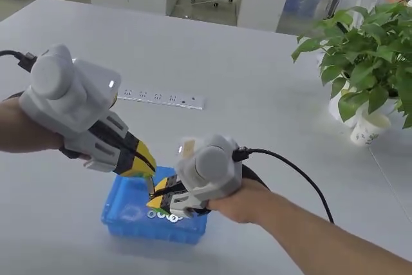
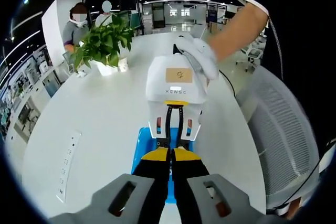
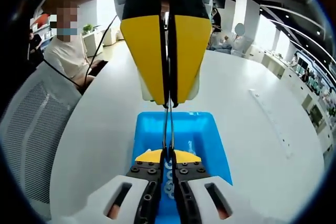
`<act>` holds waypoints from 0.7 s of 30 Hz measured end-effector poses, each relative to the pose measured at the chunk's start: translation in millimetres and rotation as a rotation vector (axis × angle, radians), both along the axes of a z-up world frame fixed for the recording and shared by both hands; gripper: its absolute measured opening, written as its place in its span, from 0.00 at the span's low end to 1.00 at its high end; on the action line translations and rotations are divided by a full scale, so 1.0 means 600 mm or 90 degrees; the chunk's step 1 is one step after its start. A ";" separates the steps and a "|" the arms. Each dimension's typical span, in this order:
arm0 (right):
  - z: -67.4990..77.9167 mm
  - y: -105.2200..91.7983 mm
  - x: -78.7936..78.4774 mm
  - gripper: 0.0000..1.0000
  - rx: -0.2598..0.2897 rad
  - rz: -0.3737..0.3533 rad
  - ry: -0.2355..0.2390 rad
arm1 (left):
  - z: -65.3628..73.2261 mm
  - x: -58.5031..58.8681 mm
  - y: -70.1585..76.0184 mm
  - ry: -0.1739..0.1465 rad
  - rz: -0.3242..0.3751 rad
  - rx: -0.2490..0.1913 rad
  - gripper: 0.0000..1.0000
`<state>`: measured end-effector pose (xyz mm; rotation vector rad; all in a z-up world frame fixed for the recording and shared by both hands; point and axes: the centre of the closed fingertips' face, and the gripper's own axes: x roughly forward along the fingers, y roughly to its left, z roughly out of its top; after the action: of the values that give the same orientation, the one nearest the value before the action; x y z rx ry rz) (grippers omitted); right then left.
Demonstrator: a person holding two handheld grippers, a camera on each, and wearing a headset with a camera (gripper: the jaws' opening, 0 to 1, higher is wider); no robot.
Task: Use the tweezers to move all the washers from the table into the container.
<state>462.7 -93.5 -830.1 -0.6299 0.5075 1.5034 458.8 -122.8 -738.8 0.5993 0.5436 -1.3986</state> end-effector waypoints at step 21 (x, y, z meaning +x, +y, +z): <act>0.030 -0.034 -0.036 0.05 -0.016 0.011 -0.031 | 0.020 -0.039 0.003 0.014 -0.024 0.015 0.03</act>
<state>441.1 -114.0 -812.0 -0.6893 0.4853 1.4968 435.3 -120.9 -727.1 0.6169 0.5703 -1.4375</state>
